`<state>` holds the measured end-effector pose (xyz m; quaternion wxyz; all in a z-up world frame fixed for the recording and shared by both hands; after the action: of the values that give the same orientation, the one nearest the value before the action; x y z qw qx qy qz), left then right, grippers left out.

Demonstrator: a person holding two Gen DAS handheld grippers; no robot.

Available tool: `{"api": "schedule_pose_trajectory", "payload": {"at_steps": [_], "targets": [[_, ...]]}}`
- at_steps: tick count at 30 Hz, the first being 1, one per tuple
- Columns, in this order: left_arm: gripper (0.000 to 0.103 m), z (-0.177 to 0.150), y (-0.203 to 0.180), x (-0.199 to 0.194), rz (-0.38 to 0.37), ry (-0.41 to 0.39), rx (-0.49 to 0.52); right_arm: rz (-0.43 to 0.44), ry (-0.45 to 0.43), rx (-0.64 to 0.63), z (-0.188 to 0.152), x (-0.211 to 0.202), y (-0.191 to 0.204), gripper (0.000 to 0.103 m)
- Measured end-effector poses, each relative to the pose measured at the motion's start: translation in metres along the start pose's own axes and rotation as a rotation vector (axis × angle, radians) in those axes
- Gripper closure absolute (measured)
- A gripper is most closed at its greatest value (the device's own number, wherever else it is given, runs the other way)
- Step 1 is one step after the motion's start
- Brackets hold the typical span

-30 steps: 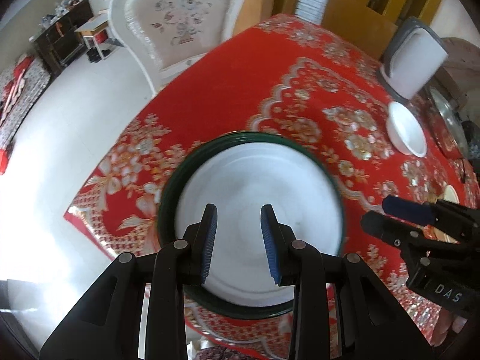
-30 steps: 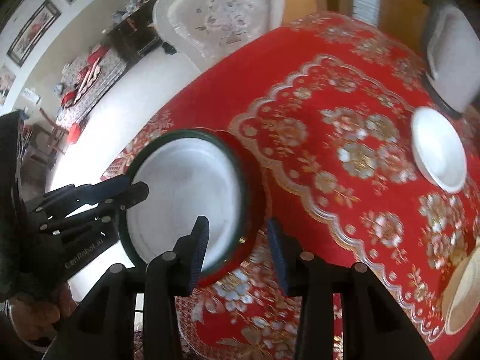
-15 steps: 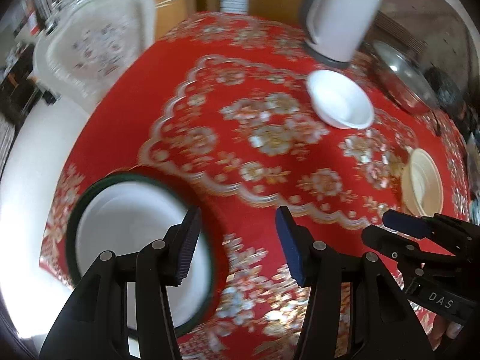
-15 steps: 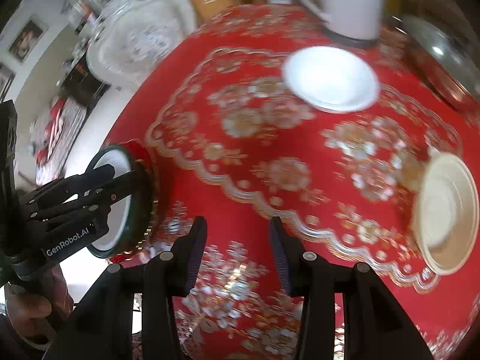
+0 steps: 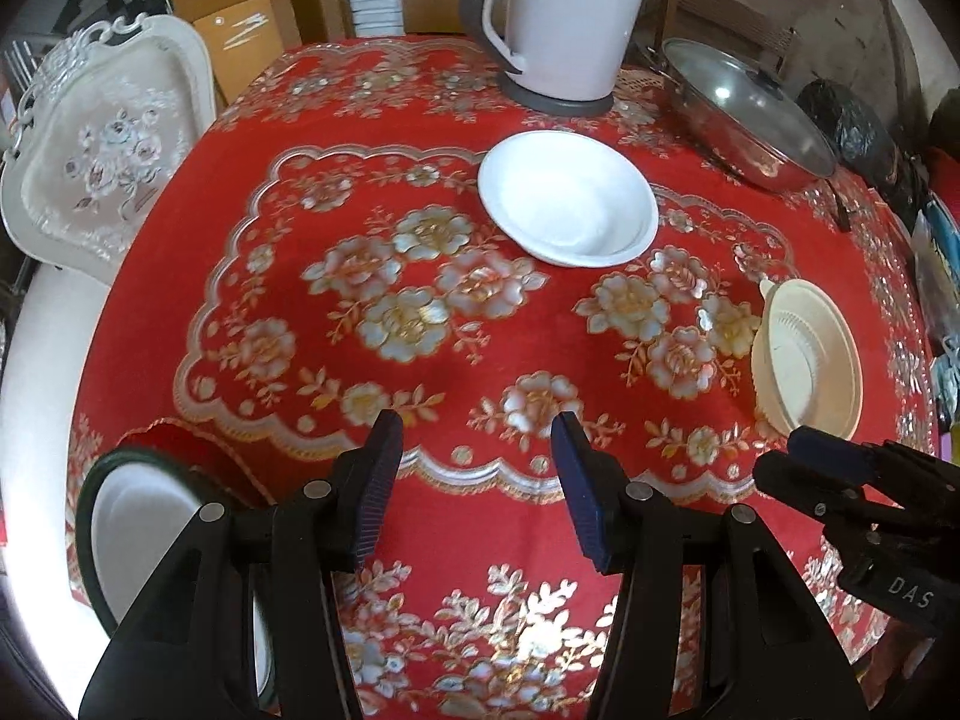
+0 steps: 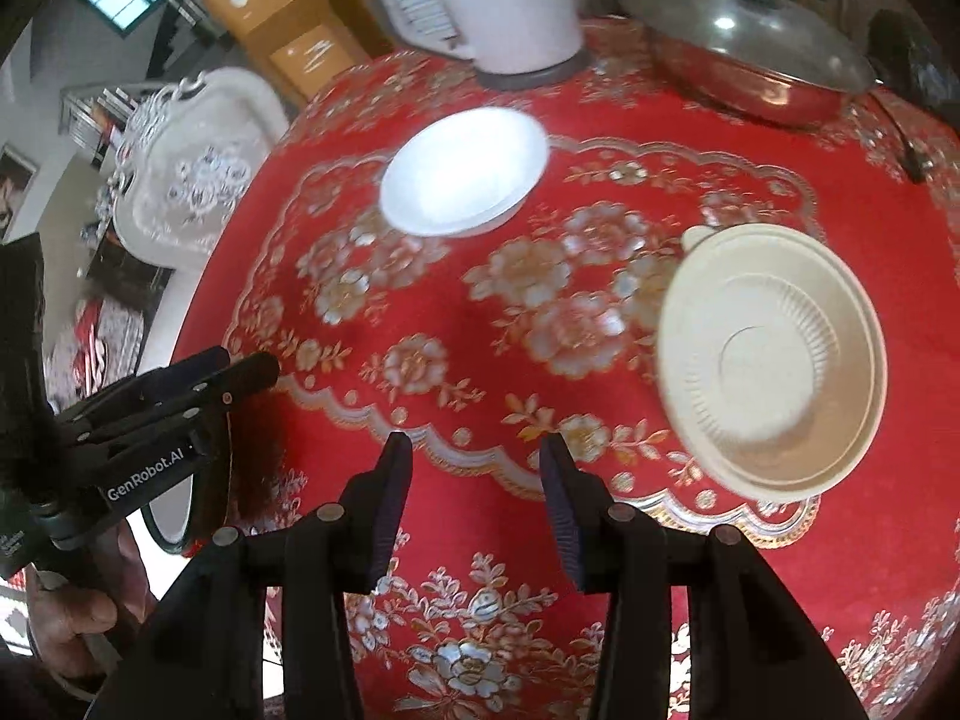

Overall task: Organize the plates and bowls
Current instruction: 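Move the right tool to the small white plate and grasp its rim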

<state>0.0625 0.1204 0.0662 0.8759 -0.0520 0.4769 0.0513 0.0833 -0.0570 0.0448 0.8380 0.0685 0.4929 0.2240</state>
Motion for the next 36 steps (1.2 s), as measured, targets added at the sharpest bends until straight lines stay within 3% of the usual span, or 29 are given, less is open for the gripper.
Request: {"api": "schedule_pose_trajectory", "payload": {"at_steps": [10, 20, 36], "targets": [[0.051, 0.038, -0.001, 0.042, -0.055, 0.035, -0.075, -0.005, -0.058, 0.056, 0.047, 0.018, -0.017, 0.056], [0.051, 0.059, 0.004, 0.077, -0.045, 0.068, -0.117, 0.002, -0.087, 0.120, 0.080, 0.028, -0.035, 0.051], [0.051, 0.085, 0.003, 0.140, -0.049, 0.150, -0.183, 0.050, -0.023, 0.217, 0.115, 0.107, -0.037, 0.051]]}}
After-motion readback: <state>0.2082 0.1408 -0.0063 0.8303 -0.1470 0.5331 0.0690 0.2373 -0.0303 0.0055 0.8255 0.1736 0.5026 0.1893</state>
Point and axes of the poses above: each gripper's, at about its wrist camera, not at the fingertips, and x roughly the way its jaws point, y to its left, z to its top, the point moved 6 cm from there along x, roughly the way its jaws point, and after that the axes turned 10 degrees about -y, right-handed, at the moved point
